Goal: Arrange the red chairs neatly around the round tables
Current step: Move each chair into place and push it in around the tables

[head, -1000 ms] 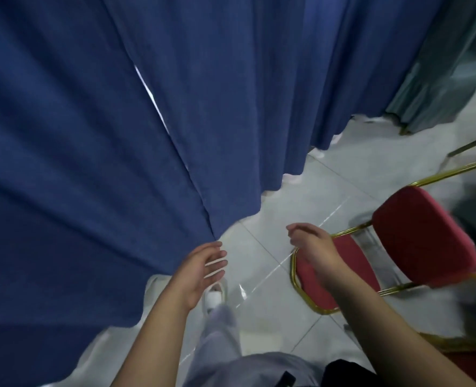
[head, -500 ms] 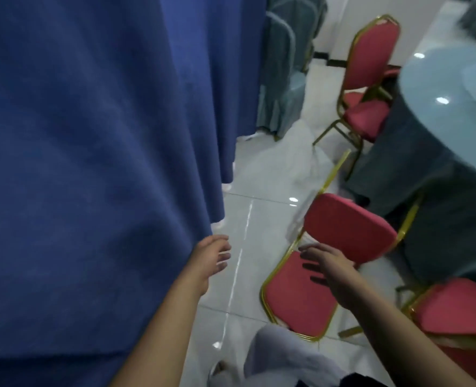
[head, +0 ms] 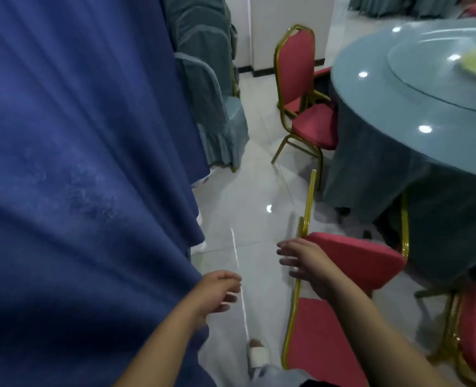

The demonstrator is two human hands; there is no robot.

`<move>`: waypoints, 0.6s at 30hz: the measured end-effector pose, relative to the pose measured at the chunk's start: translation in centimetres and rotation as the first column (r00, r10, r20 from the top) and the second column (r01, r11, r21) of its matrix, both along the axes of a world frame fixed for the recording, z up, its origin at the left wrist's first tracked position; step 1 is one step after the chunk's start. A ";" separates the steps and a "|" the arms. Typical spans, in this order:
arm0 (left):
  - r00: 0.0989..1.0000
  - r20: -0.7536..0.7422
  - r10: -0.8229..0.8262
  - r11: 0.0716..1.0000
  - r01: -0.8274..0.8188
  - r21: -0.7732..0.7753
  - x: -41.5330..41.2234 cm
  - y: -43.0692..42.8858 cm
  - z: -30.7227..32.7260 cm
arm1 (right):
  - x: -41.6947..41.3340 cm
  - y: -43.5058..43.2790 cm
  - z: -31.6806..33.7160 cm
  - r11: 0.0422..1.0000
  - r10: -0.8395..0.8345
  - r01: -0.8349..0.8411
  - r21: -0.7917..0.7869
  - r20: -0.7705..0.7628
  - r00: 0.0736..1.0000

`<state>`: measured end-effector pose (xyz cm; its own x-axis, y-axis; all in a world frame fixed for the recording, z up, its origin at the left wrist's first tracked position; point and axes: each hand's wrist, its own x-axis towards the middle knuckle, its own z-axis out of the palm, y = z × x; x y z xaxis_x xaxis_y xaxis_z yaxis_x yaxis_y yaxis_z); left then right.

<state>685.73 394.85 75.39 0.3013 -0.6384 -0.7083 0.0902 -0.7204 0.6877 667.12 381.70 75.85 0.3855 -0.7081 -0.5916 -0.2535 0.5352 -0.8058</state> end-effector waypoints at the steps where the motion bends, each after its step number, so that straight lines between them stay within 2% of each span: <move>1: 1.000 -0.003 0.025 0.999 -0.025 -0.030 1.4 -1.9 0.1 | 1.6 -1.6 0.3 1.000 -0.001 0.001 -0.007 0.017 1.000; 4: 0.986 -0.007 0.165 0.983 -0.165 -0.079 4.7 -7.1 -0.2 | 5.2 -5.3 1.0 0.999 -0.009 0.010 -0.031 0.009 1.000; 6: 0.983 -0.045 0.177 0.982 -0.180 -0.059 5.8 -10.1 -1.1 | 5.9 -7.3 1.0 0.999 -0.027 0.028 -0.031 0.027 0.999; 8: 0.992 -0.087 0.092 0.996 -0.093 -0.011 6.6 -13.3 -2.2 | 5.6 -9.3 0.5 0.997 -0.081 0.081 -0.011 0.024 0.996; 11: 0.991 -0.130 -0.036 0.998 0.043 0.048 7.4 -19.4 -4.2 | 4.2 -12.2 -1.6 0.963 -0.269 0.270 0.029 -0.027 0.963; 14: 0.972 -0.159 -0.172 0.981 0.183 0.059 7.8 -26.9 -6.3 | 3.0 -15.3 -3.8 0.875 -0.478 0.480 0.062 -0.053 0.877; 18: 0.912 -0.197 -0.360 0.923 0.379 0.068 8.2 -37.1 -7.9 | 2.6 -19.0 -5.0 0.726 -0.665 0.684 0.066 -0.183 0.724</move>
<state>693.94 357.77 67.50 -0.0792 -0.6009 -0.7954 -0.0824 -0.7912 0.6060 669.72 362.75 70.86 -0.2586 -0.6683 -0.6975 0.1108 0.6968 -0.7087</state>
